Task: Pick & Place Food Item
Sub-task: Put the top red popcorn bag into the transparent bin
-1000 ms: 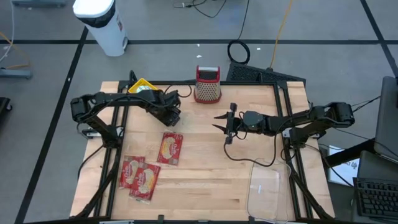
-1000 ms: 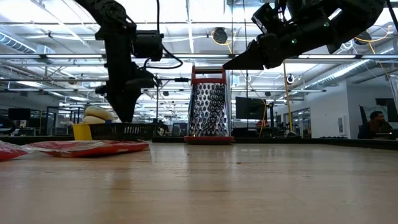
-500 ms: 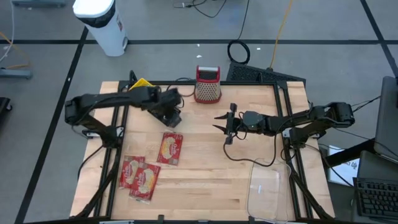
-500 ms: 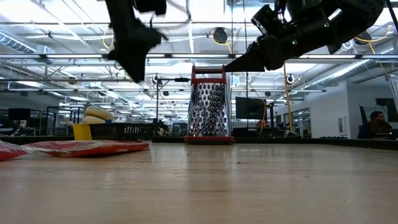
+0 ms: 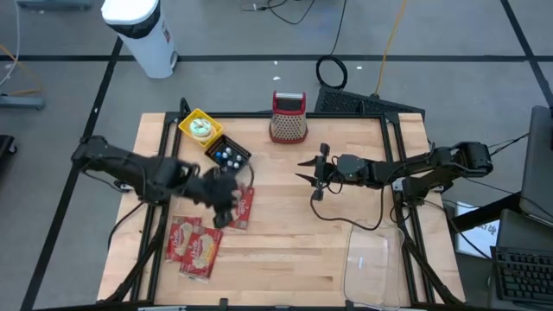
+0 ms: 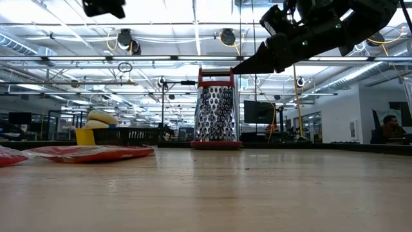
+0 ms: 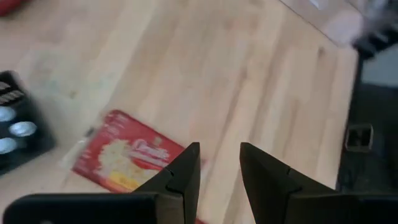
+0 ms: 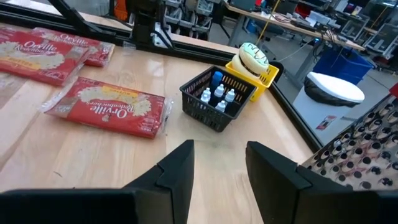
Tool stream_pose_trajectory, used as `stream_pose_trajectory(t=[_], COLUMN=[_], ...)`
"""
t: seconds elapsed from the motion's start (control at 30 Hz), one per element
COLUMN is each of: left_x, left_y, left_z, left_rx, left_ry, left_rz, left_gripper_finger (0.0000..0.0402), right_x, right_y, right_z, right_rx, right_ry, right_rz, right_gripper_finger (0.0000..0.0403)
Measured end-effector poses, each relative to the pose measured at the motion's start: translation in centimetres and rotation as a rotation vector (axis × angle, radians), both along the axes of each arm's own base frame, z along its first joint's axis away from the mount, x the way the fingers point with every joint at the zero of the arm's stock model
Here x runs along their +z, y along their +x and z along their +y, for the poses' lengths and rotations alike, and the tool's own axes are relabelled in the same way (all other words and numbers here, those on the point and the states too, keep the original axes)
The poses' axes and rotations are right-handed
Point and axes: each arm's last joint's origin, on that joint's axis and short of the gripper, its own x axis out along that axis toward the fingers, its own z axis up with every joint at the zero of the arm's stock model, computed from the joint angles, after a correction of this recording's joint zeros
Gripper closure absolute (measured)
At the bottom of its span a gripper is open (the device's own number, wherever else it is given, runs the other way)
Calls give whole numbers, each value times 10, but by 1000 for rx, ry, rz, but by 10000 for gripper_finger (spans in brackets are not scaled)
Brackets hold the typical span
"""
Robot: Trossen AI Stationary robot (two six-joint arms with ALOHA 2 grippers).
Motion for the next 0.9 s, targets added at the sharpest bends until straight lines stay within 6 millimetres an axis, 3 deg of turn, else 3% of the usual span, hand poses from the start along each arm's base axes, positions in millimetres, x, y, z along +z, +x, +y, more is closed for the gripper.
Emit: stream_pose_trajectory(t=[0.1, 0.2, 0.37, 0.53, 0.7, 0.9], left_x=[-16, -45, -103, -149, -179, -208], left_y=[0, -1, 0, 9, 27, 36], left_z=[-23, -36, -32, -27, -39, -48], left_rx=[-34, 8, 209, 218, 128, 51], left_ry=[42, 67, 81, 166, 128, 148], left_rz=[29, 131, 300, 359, 326, 374], left_gripper_finger=[286, 286, 264, 197, 141, 125], right_x=[-1, -1, -2, -2, -2, -2], right_y=[0, 0, -1, -1, -1, 0], right_z=[0, 0, 0, 0, 1, 1], right_rx=[0, 0, 1, 3, 9, 22], right_ry=[0, 0, 0, -2, -20, -70], right_rz=[9, 16, 25, 24, 27, 33], right_gripper_finger=[266, 266, 266, 266, 266, 266])
